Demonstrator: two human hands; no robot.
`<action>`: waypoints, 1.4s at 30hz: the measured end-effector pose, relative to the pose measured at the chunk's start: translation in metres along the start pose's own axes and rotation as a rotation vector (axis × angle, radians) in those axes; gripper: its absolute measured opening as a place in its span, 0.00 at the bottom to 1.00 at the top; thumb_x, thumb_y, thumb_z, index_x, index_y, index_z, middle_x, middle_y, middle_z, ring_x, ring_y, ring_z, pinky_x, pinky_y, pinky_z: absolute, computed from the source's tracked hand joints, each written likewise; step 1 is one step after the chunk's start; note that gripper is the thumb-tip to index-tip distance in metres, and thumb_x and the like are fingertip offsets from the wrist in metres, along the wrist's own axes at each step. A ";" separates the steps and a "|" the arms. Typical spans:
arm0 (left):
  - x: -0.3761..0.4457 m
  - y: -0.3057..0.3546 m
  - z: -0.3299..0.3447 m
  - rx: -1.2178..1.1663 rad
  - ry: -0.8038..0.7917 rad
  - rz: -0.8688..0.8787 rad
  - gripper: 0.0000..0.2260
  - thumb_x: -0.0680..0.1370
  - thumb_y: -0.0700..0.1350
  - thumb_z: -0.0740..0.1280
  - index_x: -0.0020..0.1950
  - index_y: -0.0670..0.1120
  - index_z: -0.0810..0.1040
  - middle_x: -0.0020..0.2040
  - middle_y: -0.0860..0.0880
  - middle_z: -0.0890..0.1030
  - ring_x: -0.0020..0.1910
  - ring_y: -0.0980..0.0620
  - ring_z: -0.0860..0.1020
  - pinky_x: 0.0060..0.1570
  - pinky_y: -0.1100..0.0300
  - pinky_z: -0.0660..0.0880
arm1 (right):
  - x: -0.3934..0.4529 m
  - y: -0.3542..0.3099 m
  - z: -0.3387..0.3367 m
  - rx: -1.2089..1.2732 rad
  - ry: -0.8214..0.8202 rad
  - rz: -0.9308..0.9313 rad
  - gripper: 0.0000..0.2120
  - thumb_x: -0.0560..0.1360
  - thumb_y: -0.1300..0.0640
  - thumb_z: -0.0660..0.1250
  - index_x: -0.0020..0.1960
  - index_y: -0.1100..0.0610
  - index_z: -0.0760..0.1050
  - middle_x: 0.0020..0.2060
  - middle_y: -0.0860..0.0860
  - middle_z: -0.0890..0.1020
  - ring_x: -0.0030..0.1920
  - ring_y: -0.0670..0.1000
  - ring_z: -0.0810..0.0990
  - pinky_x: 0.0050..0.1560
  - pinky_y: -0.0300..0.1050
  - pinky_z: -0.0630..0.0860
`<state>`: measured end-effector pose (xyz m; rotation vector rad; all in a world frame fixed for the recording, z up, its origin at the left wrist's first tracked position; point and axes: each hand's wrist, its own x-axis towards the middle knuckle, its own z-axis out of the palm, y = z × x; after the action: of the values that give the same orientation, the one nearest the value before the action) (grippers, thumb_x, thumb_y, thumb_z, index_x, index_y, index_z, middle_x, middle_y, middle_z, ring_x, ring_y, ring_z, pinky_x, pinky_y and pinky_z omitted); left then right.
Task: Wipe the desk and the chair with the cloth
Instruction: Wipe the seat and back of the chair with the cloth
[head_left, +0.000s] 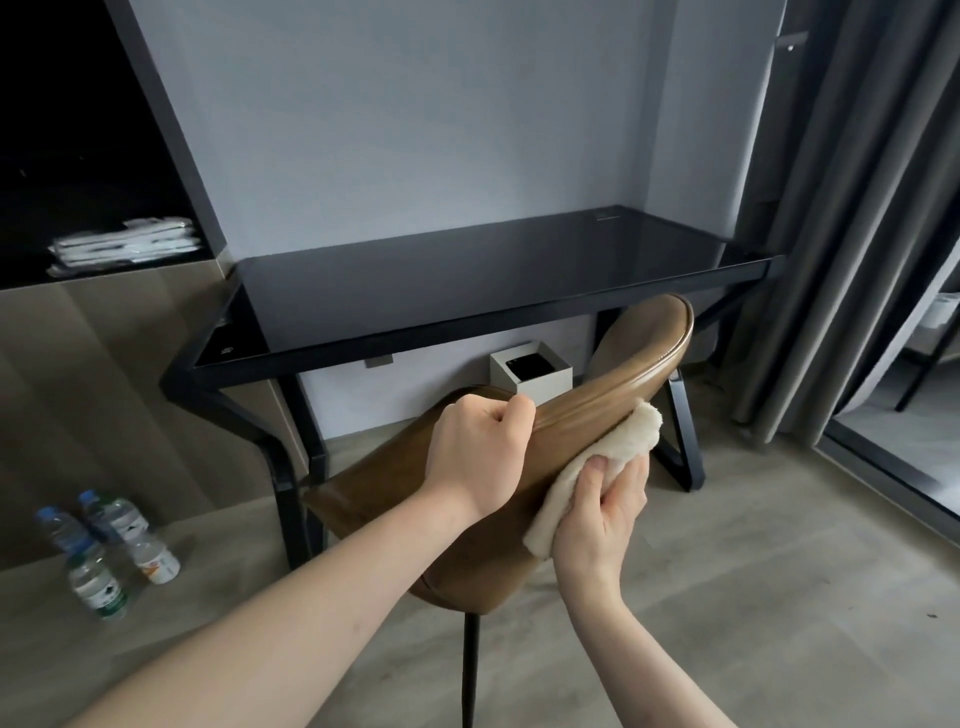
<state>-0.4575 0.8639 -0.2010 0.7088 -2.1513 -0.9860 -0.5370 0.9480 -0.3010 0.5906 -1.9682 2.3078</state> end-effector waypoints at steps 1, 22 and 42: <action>0.000 0.001 0.000 -0.001 -0.002 -0.001 0.25 0.78 0.55 0.56 0.22 0.48 0.64 0.21 0.52 0.63 0.26 0.53 0.65 0.31 0.57 0.61 | -0.005 -0.006 -0.001 -0.008 -0.010 0.017 0.32 0.82 0.40 0.56 0.84 0.49 0.60 0.77 0.49 0.70 0.76 0.51 0.67 0.77 0.64 0.64; -0.043 -0.011 -0.060 -0.065 -0.115 -0.031 0.29 0.87 0.53 0.58 0.35 0.34 0.76 0.27 0.44 0.71 0.30 0.48 0.72 0.38 0.48 0.71 | -0.006 -0.133 -0.047 -0.596 -0.420 -0.722 0.18 0.84 0.47 0.58 0.71 0.45 0.78 0.69 0.40 0.78 0.80 0.53 0.64 0.80 0.67 0.47; -0.043 -0.006 -0.067 0.014 -0.154 -0.017 0.28 0.88 0.51 0.58 0.31 0.40 0.77 0.24 0.50 0.71 0.26 0.56 0.70 0.36 0.55 0.67 | 0.003 -0.147 -0.051 -0.641 -0.476 -0.655 0.13 0.84 0.45 0.57 0.60 0.42 0.79 0.52 0.36 0.77 0.63 0.47 0.71 0.75 0.65 0.56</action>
<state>-0.3789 0.8606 -0.1863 0.6787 -2.2903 -1.0664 -0.5113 1.0239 -0.1679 1.4990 -2.0699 1.1439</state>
